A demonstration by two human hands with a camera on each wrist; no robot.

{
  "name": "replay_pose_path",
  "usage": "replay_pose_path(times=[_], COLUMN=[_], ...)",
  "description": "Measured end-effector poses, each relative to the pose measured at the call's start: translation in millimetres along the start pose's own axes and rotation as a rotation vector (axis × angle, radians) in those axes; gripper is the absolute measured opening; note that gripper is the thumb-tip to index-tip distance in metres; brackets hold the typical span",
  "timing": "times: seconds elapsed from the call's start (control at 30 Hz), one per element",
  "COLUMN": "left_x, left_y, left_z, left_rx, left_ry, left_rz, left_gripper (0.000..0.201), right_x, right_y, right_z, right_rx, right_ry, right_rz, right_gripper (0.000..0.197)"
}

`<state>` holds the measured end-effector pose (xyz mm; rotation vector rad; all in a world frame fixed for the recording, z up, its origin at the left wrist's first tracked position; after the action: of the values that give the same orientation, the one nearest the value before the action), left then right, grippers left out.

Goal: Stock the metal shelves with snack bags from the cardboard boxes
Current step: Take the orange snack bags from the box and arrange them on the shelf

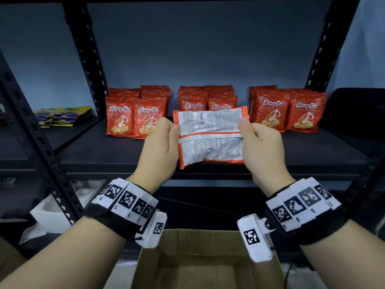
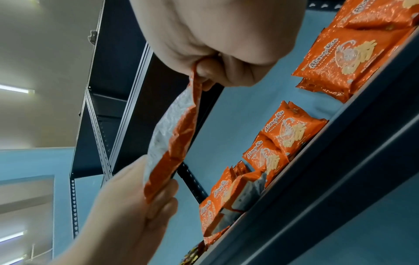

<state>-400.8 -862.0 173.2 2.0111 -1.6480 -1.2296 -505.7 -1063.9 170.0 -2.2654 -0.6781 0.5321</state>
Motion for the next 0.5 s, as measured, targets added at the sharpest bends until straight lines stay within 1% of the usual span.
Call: replay_pose_path(times=[0.17, 0.27, 0.3, 0.4, 0.5], left_x=[-0.5, 1.8, 3.2, 4.3, 0.2], left_y=[1.3, -1.7, -1.4, 1.7, -0.4], left_z=[-8.0, -9.0, -7.4, -1.7, -1.3], left_rx=[-0.174, -0.274, -0.285, -0.260, -0.267], left_ry=[0.028, 0.070, 0.082, 0.098, 0.106], left_rz=[0.112, 0.191, 0.213, 0.186, 0.172], left_gripper=[0.027, 0.027, 0.030, 0.048, 0.051], right_x=[1.5, 3.9, 5.0, 6.3, 6.9], right_y=[-10.8, -13.2, -14.2, -15.3, -16.8], right_z=[2.0, 5.5, 7.8, 12.2, 16.2], right_rx=[-0.087, -0.107, -0.112, -0.123, -0.151], right_ry=[-0.028, -0.016, -0.007, 0.009, 0.003], right_rz=[0.029, 0.030, 0.034, 0.069, 0.092], right_gripper=[0.055, 0.054, 0.055, 0.055, 0.056])
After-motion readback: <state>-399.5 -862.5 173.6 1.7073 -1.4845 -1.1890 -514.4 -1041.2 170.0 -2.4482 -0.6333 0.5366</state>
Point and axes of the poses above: each hand's wrist, its own z-axis away from the middle knuckle, its own x-axis out of the palm, y = z × x, the point moved 4 cm from there along -z, towards the middle knuckle, and after that the axes turned 7 degrees about -x, right-handed, at the moved point
